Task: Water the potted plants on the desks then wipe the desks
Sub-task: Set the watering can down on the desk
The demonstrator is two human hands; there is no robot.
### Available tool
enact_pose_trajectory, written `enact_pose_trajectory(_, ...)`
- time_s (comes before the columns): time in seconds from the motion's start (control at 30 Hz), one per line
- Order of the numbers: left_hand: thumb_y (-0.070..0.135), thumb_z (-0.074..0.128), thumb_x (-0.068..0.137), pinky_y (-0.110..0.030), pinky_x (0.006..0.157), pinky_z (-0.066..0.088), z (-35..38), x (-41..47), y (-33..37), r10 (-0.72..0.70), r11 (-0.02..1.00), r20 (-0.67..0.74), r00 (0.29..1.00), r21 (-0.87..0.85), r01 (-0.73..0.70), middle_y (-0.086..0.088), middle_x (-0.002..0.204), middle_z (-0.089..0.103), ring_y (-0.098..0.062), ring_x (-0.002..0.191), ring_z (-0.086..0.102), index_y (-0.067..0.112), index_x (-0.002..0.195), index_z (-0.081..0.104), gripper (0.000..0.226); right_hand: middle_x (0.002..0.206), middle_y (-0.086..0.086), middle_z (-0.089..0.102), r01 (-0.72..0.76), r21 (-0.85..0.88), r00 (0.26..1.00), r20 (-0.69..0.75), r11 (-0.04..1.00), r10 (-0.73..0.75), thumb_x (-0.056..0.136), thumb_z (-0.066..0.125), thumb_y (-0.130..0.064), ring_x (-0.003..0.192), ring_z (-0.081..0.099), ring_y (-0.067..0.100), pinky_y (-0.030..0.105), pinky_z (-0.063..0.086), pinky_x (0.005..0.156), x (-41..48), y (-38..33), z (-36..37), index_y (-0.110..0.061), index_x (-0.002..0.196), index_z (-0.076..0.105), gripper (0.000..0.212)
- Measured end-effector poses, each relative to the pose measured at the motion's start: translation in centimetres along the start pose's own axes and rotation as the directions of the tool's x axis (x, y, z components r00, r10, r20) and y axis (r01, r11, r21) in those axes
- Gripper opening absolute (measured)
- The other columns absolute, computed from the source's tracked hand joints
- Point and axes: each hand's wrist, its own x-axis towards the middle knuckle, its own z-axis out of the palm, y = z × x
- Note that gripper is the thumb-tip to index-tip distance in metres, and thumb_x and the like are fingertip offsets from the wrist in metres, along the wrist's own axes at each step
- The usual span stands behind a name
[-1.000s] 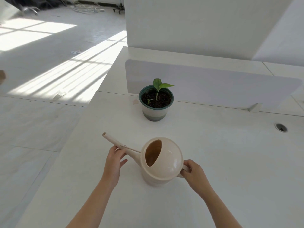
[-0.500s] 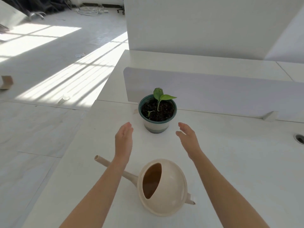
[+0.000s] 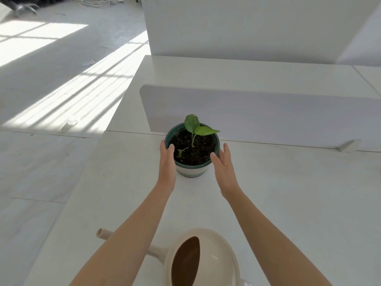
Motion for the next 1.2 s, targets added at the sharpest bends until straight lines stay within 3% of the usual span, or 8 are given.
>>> enact_pose_trajectory(0.2,0.025,0.029,0.099,-0.031,0.116,0.017,0.8,-2.5,-0.7,0.032,0.993,-0.065,0.997,-0.110,-0.039,0.011,0.150,0.022,-0.008,0.140,0.020,0.025,0.147,0.011,0.052,0.152,0.003,0.022,-0.013,-0.009,1.000,0.027,1.000,0.013,0.095,0.042,-0.023,0.138,0.025,0.015,0.024,0.022,0.103,1.6,-1.4,-0.5,-0.024,0.144,0.000,0.065)
enact_pose_trajectory(0.3,0.029,0.025,0.099,-0.031,0.114,0.018,0.1,-2.1,-0.5,0.018,0.993,-0.093,0.995,-0.117,-0.029,0.007,0.151,0.024,-0.009,0.138,0.024,0.023,0.145,0.017,0.047,0.151,0.007,0.024,0.018,-0.019,0.997,-0.070,1.000,-0.019,0.095,0.041,-0.024,0.136,0.028,0.014,0.024,0.023,0.099,1.0,-1.4,-0.7,-0.022,0.144,0.007,0.060)
enact_pose_trajectory(0.43,0.047,0.032,0.089,-0.037,0.118,0.012,-0.8,0.0,-0.1,-0.031,0.998,-0.041,0.999,-0.054,0.029,0.002,0.157,0.016,-0.012,0.143,0.016,0.017,0.148,0.013,0.069,0.144,0.007,0.037,0.038,-0.004,0.995,-0.090,0.999,-0.038,0.095,0.040,-0.019,0.118,0.039,0.008,0.023,0.027,0.097,0.0,-0.9,0.0,-0.019,0.144,0.009,0.058)
enact_pose_trajectory(0.63,0.032,0.019,0.101,-0.031,0.117,0.002,1.6,-2.0,-0.4,-0.019,0.998,-0.050,0.999,-0.059,0.016,0.005,0.158,-0.009,-0.010,0.144,0.000,0.022,0.146,-0.014,0.057,0.155,0.003,0.015,-0.010,-0.003,0.998,-0.058,1.000,0.010,0.094,0.043,-0.029,0.141,0.020,0.017,0.034,0.019,0.113,1.5,-1.4,0.8,-0.026,0.144,0.001,0.066)
enact_pose_trajectory(0.77,0.033,0.019,0.100,-0.032,0.116,0.003,0.9,-3.2,0.0,-0.018,1.000,-0.076,0.997,-0.017,0.017,0.005,0.158,-0.007,-0.011,0.145,0.001,0.024,0.146,-0.012,0.057,0.157,0.000,0.007,-0.048,-0.038,0.999,0.003,0.998,0.048,0.094,0.039,-0.036,0.143,0.011,0.017,0.037,0.014,0.114,0.1,-2.2,0.2,-0.030,0.143,-0.006,0.067)
enact_pose_trajectory(0.87,0.030,0.026,0.099,-0.038,0.118,0.012,-1.4,-6.2,0.9,0.026,0.999,-0.123,0.992,0.041,-0.021,0.001,0.158,0.008,-0.016,0.144,0.014,0.023,0.148,0.000,0.056,0.156,-0.002,0.012,-0.032,-0.127,0.999,0.001,0.991,0.032,0.095,0.038,-0.034,0.142,0.014,0.015,0.033,0.016,0.112,-3.9,-2.0,-1.4,-0.027,0.144,0.008,0.059)
enact_pose_trajectory(1.0,0.018,0.038,0.097,-0.027,0.093,0.044,-6.4,-13.0,1.9,0.243,0.969,-0.202,0.949,0.093,-0.228,0.000,0.122,0.056,-0.015,0.108,0.056,0.025,0.129,0.042,0.033,0.144,-0.001,0.037,-0.017,-0.226,1.000,-0.021,0.974,0.013,0.093,0.045,-0.025,0.133,0.033,0.016,0.033,0.028,0.108,-10.9,-0.3,-4.4,-0.025,0.133,0.038,0.041)
enact_pose_trajectory(1.2,0.012,0.040,0.089,-0.016,0.065,0.045,-12.7,-18.7,-1.2,0.308,0.943,-0.501,0.809,0.051,-0.328,0.008,0.073,0.068,-0.001,0.064,0.062,0.030,0.087,0.059,0.027,0.117,0.003,0.059,-0.019,-0.311,0.999,-0.053,0.950,0.003,0.089,0.050,-0.005,0.109,0.052,0.015,0.028,0.037,0.094,-18.9,3.2,-6.5,-0.023,0.103,0.055,0.023)
